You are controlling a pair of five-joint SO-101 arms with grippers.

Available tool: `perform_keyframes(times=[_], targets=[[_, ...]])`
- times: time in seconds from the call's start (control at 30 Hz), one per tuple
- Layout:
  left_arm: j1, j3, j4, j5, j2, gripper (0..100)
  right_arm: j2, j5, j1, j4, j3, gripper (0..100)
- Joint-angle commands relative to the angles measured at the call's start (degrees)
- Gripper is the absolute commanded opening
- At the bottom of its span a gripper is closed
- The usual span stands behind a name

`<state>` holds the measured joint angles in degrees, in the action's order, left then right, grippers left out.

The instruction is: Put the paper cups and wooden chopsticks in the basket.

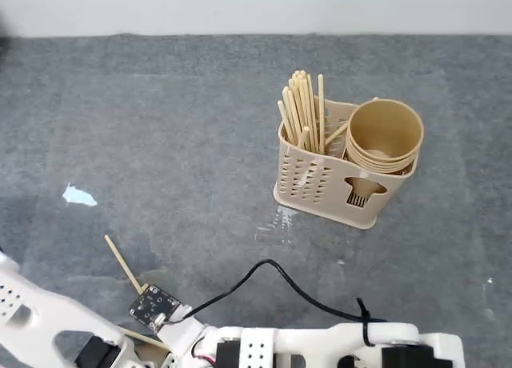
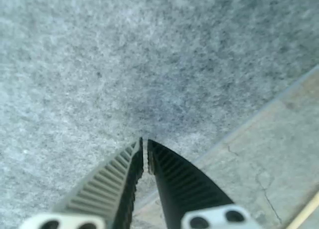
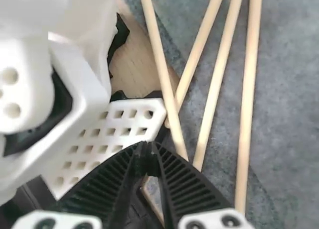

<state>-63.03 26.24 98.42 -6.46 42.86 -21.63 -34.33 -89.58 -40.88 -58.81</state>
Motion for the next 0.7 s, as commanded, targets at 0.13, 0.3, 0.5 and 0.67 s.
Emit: perform_keyframes(times=[0.13, 0.3, 0.5, 0.67], targets=[[-1.5, 2.5, 0.5, -0.4, -0.7, 1, 2.9, -0.4, 3.9, -5.2, 4.0, 0.8], [-1.8, 2.5, 0.6, -0.4, -0.7, 1, 3.3, -0.4, 5.7, -5.9, 3.8, 0.8], [-1.8, 2.5, 0.7, -0.4, -0.7, 1, 2.9, 1.7, 12.4, -5.5, 4.0, 0.8], [-1.8, 2.5, 0.7, -0.4, -0.7, 1, 3.3, 5.3, 21.7, -4.4, 7.1, 0.8]])
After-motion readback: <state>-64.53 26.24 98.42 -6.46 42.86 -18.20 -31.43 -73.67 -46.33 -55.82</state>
